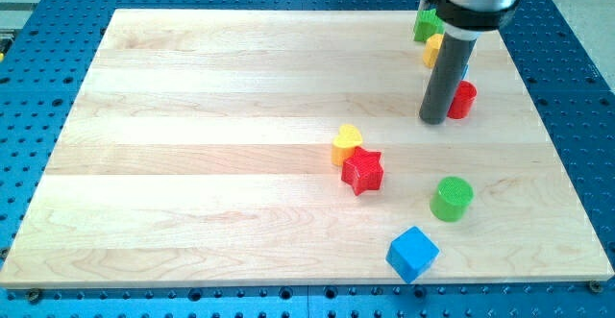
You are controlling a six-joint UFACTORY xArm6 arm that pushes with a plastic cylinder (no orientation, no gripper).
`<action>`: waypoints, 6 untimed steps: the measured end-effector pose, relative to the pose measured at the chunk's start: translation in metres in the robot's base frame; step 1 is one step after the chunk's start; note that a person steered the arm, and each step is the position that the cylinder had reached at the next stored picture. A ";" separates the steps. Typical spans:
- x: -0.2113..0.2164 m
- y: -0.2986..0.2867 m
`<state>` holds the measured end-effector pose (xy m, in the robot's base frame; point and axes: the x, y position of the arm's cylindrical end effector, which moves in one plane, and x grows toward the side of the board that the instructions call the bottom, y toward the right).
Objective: Move the green circle to the right of the red star
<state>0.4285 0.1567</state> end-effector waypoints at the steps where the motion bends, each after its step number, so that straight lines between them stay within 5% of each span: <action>1: 0.043 0.055; 2: 0.092 0.097; 3: 0.158 0.056; 5: 0.085 0.022; 6: 0.128 0.053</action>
